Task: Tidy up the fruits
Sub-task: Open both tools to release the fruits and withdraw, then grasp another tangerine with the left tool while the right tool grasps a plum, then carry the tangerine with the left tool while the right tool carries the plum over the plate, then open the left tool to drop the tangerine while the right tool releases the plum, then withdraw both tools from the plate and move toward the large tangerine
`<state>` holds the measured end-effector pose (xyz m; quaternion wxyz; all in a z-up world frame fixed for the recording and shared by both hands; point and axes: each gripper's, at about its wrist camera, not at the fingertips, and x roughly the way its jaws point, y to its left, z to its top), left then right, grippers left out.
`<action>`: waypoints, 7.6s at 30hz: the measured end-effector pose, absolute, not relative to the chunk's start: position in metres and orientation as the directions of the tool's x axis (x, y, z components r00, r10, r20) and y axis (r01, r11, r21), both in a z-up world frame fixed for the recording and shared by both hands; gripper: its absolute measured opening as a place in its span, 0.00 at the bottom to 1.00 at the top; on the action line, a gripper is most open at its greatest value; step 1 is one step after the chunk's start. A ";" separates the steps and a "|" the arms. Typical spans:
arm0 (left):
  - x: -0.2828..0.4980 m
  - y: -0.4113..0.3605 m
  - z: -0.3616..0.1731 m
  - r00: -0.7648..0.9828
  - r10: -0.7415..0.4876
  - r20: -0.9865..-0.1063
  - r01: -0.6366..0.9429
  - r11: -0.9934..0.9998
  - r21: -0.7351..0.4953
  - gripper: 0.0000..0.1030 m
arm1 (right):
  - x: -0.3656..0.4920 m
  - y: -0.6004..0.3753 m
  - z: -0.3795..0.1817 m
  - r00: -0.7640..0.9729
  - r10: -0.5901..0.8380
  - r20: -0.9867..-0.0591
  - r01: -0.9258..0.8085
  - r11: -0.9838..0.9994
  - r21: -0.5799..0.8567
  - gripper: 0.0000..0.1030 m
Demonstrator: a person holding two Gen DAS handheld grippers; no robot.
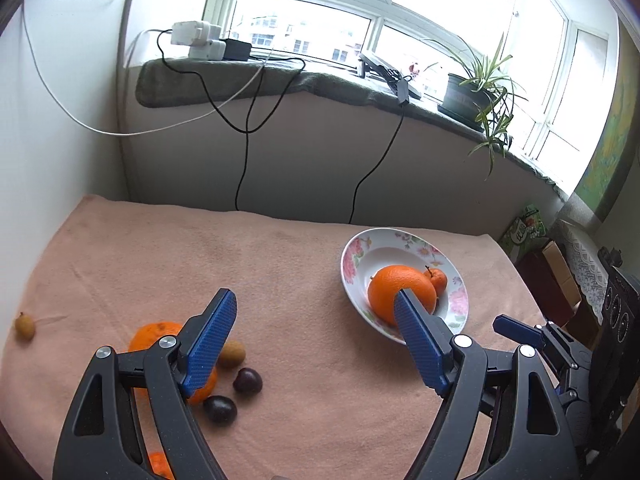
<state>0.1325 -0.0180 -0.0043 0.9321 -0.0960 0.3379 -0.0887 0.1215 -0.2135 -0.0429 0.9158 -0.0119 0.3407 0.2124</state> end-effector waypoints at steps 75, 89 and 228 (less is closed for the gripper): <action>0.038 0.073 -0.096 0.660 -0.214 -0.720 -0.047 0.945 -0.324 0.38 | 0.137 -0.031 -0.112 0.331 0.538 -0.775 -0.700 0.691 0.180 0.27; 0.040 0.060 -0.080 0.679 -0.246 -0.691 0.002 0.943 -0.333 0.38 | 0.130 -0.076 -0.089 0.383 0.566 -0.730 -0.666 0.717 0.206 0.27; 0.134 0.005 0.012 0.784 -0.273 -0.558 0.127 0.950 -0.286 0.80 | 0.178 -0.224 -0.009 0.647 0.486 -0.587 -0.396 0.872 0.286 1.00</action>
